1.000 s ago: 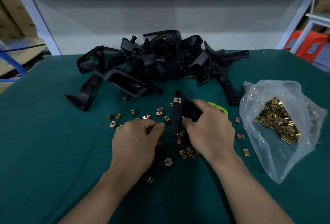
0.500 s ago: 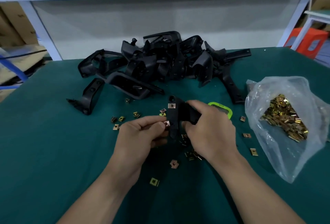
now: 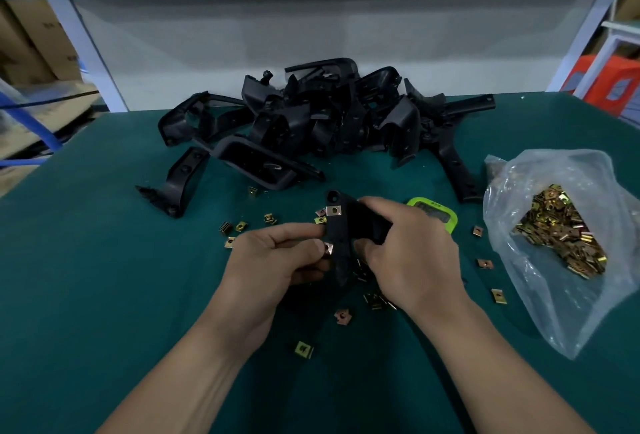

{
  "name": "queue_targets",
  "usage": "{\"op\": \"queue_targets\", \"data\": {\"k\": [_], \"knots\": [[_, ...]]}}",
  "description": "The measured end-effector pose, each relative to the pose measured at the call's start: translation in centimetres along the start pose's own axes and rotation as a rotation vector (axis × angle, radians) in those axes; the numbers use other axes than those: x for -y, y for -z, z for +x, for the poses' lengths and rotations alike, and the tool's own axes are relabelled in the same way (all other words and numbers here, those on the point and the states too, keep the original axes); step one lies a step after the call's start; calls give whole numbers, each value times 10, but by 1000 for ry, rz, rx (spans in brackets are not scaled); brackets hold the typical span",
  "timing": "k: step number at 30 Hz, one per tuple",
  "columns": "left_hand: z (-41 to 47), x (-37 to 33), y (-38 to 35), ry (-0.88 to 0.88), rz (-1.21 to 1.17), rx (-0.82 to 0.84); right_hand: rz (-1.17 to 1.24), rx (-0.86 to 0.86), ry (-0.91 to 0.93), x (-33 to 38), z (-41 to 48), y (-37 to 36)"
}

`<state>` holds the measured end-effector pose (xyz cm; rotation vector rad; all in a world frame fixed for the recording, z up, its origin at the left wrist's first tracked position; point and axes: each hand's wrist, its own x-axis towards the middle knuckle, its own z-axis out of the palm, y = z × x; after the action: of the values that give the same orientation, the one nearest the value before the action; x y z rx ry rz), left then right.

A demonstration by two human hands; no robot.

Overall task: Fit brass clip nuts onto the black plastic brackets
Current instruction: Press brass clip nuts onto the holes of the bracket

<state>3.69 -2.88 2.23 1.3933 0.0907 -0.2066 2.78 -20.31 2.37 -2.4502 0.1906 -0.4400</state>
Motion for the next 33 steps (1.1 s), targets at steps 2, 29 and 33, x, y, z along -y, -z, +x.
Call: {"op": "queue_targets", "data": {"k": [2,29,33], "knots": [[-1,0,-1,16,-59,-32,1,-8,26,0,0,-1],[-9,17,-31,-268,499,-90,-73,-106,40,4,-6,-9],[-10,20,-25,-381,586,-159,-71,-96,91,9,-10,-9]]}}
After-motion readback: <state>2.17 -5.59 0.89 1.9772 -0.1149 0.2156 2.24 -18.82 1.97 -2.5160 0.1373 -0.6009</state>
